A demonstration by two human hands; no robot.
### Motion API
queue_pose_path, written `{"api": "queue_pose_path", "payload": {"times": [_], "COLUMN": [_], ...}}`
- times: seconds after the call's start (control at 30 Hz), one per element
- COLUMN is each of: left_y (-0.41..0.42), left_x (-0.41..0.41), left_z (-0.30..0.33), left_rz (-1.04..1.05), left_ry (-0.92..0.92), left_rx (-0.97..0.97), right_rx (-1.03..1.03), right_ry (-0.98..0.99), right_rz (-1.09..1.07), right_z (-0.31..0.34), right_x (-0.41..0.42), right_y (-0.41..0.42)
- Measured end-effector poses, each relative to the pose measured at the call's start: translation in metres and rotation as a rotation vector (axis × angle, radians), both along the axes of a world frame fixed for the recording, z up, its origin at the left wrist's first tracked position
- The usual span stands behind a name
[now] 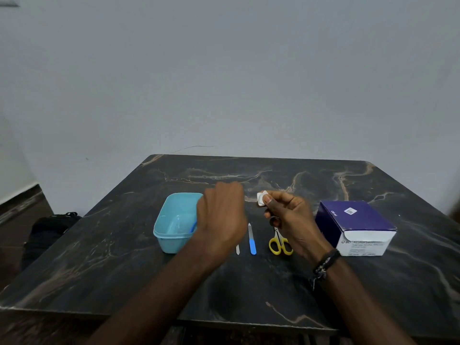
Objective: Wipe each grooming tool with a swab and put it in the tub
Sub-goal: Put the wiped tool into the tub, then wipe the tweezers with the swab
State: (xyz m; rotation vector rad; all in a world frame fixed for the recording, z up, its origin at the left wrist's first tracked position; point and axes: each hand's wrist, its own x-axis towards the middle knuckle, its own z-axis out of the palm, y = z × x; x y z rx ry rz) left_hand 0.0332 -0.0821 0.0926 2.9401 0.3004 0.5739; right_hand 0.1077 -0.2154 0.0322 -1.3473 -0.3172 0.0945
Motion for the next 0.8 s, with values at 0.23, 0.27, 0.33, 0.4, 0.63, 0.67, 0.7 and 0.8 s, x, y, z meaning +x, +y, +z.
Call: {"api": "queue_pose_path", "payload": {"times": [0.23,0.27,0.33,0.4,0.63,0.67,0.7,0.8], "left_y": [-0.014,-0.013,-0.011,-0.008,-0.002,-0.001,-0.001,-0.004], "left_x": [0.021,0.022,0.024,0.026,0.031,0.034,0.037,0.042], "left_z": [-0.032,-0.034,-0.037,-0.039,-0.042,-0.044,-0.046,-0.052], "left_rz": [-0.037,-0.034,-0.032,-0.026,-0.052,-0.068,-0.089,-0.251], "left_ry": [0.262,0.278,0.298,0.318,0.142,0.067,0.001,-0.092], "left_rx": [-0.035,-0.04,-0.047,-0.035,-0.143,-0.201,-0.264,-0.657], "right_rx": [0.002,-0.002,-0.005,-0.005,0.0,-0.002,-0.009,-0.023], "right_ry": [0.005,0.006,0.013,0.016,0.017,0.018,0.018,0.019], "right_rz": [-0.077,-0.083,-0.088,-0.08,-0.105,-0.117,-0.134,-0.194], "right_z": [0.002,0.002,0.003,0.003,0.003,0.003,0.002,0.0], "right_x": [0.001,0.0,0.0,-0.001,-0.001,0.0,0.0,0.002], "right_y": [-0.003,-0.003,-0.002,-0.002,-0.001,0.0,0.0,-0.002]}}
